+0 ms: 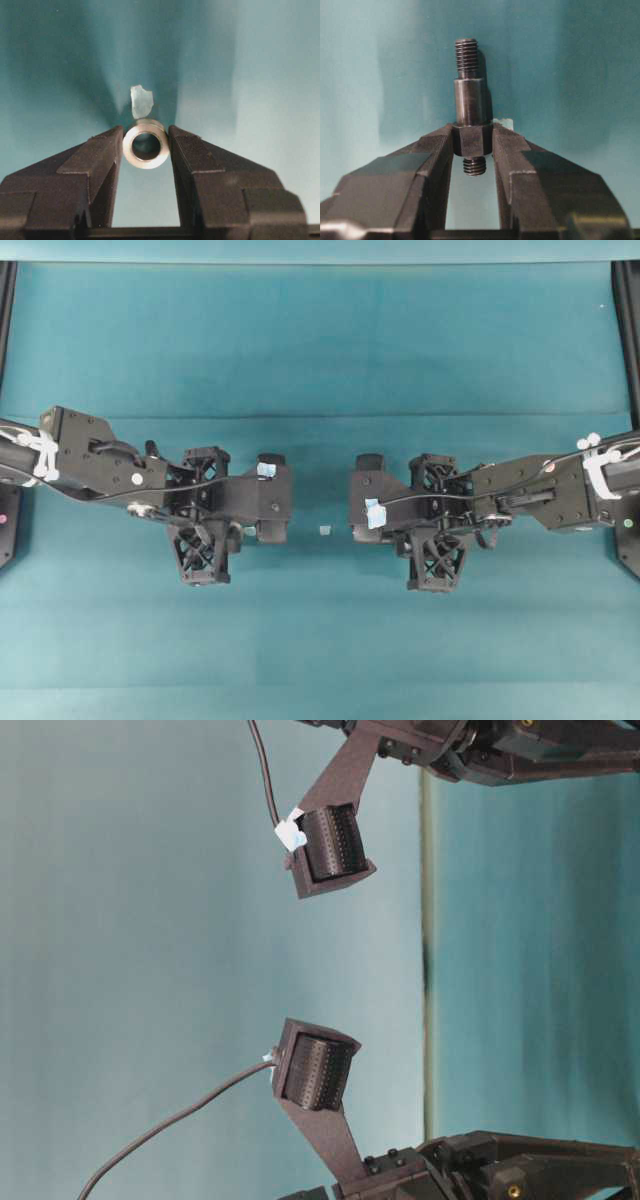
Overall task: Insert the washer onto the shaft with both hands.
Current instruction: 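Close left gripper on washer and right gripper on shaft's hex base, then lift both parts and rotate them to face each other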
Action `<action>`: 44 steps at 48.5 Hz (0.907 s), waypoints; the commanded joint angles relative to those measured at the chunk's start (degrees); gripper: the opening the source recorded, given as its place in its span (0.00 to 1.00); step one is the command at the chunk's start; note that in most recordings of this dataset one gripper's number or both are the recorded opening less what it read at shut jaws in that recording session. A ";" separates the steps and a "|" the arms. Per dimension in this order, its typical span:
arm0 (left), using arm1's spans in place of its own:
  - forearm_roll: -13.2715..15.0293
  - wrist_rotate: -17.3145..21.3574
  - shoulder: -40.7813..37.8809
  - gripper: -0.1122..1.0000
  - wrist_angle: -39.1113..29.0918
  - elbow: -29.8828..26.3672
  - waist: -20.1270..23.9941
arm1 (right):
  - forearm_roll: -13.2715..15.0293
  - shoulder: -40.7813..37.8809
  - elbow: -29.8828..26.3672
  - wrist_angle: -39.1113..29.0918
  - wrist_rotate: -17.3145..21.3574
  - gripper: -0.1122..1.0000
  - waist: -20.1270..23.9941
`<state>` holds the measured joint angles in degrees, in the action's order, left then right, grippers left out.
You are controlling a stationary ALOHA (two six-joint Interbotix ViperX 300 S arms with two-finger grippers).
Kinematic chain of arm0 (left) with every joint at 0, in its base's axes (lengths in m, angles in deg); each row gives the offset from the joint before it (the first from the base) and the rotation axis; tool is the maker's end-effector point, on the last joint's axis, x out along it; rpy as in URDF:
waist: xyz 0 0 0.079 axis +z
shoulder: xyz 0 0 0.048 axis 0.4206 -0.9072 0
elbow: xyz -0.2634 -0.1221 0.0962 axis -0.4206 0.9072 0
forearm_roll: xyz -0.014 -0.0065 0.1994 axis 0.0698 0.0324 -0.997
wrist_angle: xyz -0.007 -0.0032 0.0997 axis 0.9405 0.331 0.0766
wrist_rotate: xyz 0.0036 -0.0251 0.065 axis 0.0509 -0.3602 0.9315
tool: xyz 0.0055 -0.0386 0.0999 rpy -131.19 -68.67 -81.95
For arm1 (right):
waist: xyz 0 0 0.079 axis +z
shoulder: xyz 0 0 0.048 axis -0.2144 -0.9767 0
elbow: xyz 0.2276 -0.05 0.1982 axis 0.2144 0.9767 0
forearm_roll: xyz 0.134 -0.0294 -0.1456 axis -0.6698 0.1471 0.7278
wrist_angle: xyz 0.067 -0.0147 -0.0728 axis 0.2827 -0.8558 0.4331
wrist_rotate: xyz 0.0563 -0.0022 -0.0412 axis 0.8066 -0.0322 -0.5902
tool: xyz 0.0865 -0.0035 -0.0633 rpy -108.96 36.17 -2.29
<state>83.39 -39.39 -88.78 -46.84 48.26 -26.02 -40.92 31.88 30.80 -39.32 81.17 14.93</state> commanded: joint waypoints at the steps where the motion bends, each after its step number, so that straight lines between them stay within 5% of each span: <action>1: -0.18 0.09 0.88 0.43 0.26 -0.88 -0.09 | -0.26 -0.53 -0.09 0.00 -0.35 0.10 1.05; 27: -0.09 0.09 5.27 0.43 5.54 1.41 0.00 | -0.35 3.34 0.62 4.31 0.53 0.10 1.32; 44: -0.09 0.09 10.72 0.43 10.81 4.13 -0.53 | -0.44 6.68 4.13 13.45 6.86 0.10 1.32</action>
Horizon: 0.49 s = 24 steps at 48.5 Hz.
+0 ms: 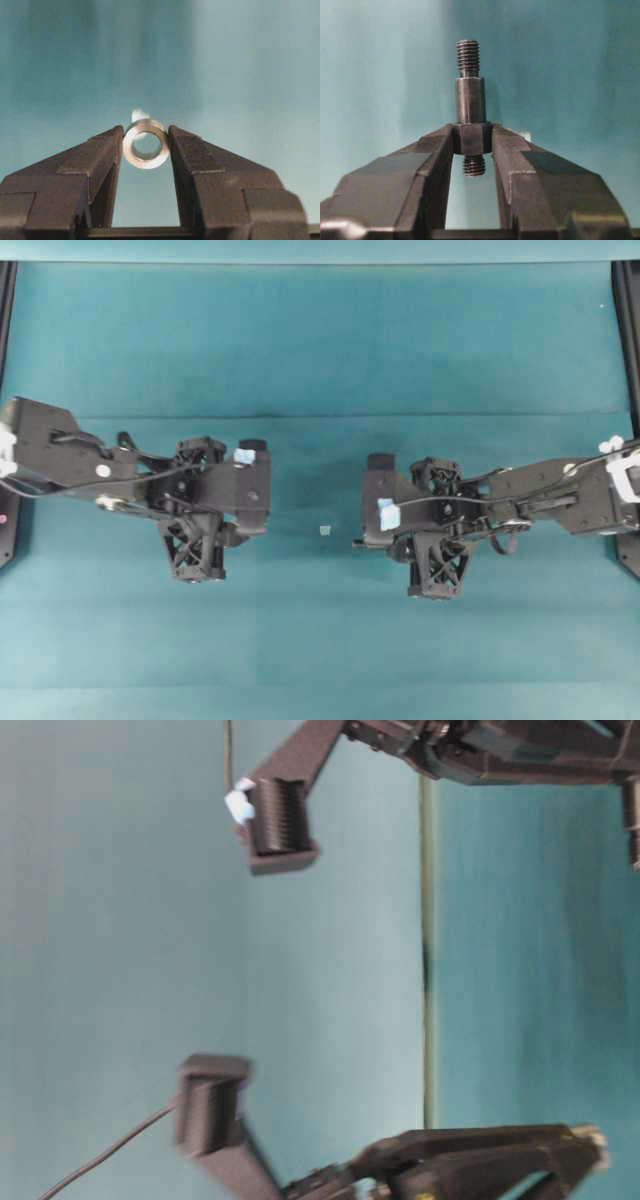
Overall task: Insert the washer onto the shaft with both hands.
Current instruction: 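Lift both parts and rotate them to face each other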
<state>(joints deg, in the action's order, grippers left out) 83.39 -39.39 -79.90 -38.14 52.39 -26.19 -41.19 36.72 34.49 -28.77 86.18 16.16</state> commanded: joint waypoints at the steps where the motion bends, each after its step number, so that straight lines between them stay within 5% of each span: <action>1: -0.18 0.09 2.02 0.43 2.72 0.26 -0.35 | -0.18 2.11 1.05 4.04 2.55 0.10 0.09; 24: -0.09 -0.26 3.60 0.43 14.33 2.99 -0.88 | -0.18 5.36 7.38 13.45 5.54 0.10 1.23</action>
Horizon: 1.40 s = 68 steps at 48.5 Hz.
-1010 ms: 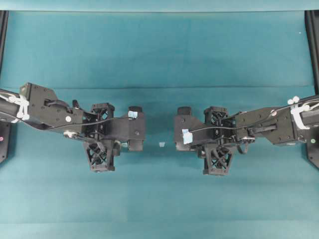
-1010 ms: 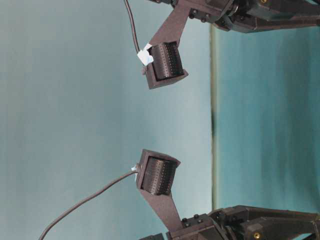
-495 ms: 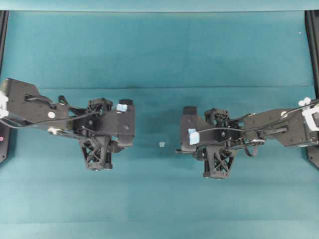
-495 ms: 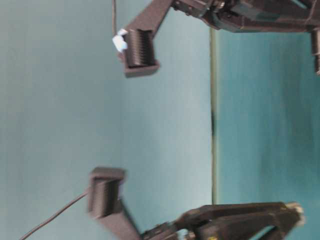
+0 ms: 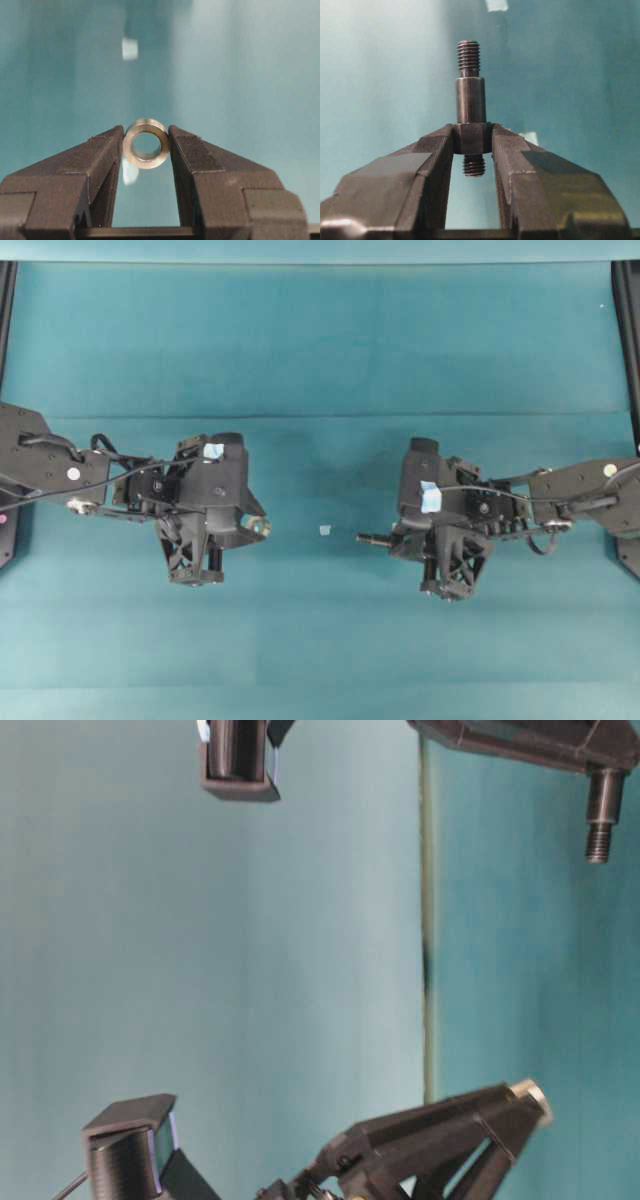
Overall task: Insert the washer onto the shaft with both hands.
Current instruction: 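Lift both parts and rotate them to face each other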
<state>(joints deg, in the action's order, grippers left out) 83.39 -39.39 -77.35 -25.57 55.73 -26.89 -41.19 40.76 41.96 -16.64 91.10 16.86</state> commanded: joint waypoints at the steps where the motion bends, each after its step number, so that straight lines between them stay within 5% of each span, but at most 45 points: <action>1: -0.09 -0.26 1.05 0.43 2.02 -0.26 -0.18 | -0.09 1.32 0.00 1.67 0.62 0.10 0.53; 25: -0.09 -2.02 0.97 0.43 10.20 2.02 -0.79 | -0.18 2.46 3.78 10.37 0.88 0.10 1.85; 44: -0.09 -7.21 -1.14 0.43 22.06 3.25 -0.88 | -0.18 2.64 6.24 16.70 0.88 0.10 1.85; 68: -0.09 -7.65 -2.29 0.43 24.70 2.72 -1.05 | -0.44 1.58 6.59 20.65 0.88 0.10 1.85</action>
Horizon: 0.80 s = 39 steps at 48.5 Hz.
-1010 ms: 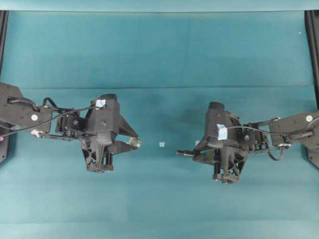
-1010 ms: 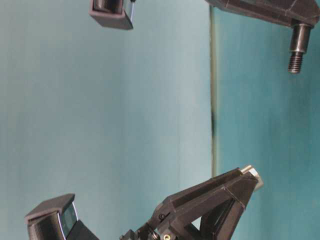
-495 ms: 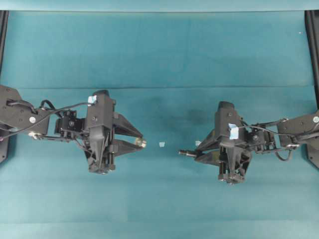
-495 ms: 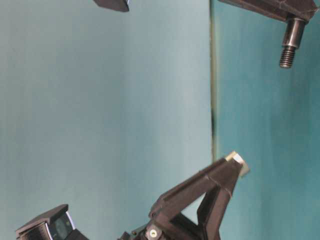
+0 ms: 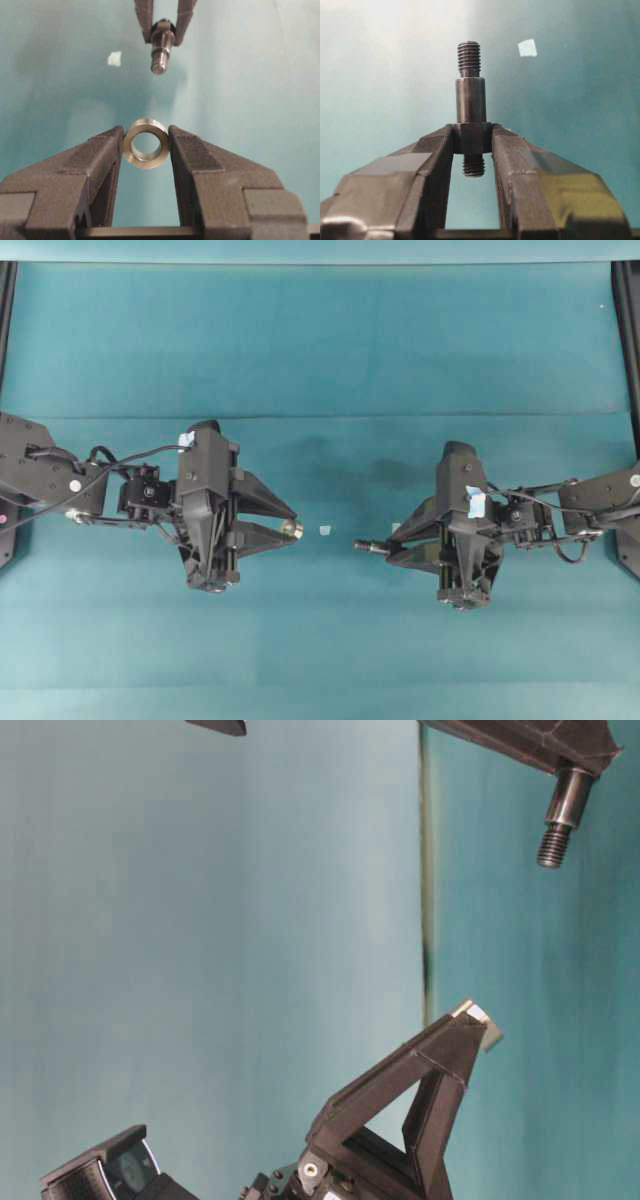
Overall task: Insert the washer onto the shaft with both hands.
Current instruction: 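Lift both parts and rotate them to face each other, then move the shaft tip toward the washer hole, aligning both grippers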
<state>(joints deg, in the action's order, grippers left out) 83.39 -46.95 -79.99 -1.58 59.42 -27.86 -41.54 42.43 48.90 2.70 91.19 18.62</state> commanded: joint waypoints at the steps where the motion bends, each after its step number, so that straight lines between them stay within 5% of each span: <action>1: -0.09 -0.09 0.35 0.43 0.62 -0.97 -0.09 | -0.09 -0.35 -0.35 1.58 0.79 0.10 0.09; 39: -0.18 -0.18 -3.16 0.43 2.72 -4.66 -0.18 | -0.09 -4.13 -0.35 11.07 0.70 0.10 0.09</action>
<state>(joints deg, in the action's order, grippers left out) 83.39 -47.03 -83.24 0.44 55.91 -27.86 -41.45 37.95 48.90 12.72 91.19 18.53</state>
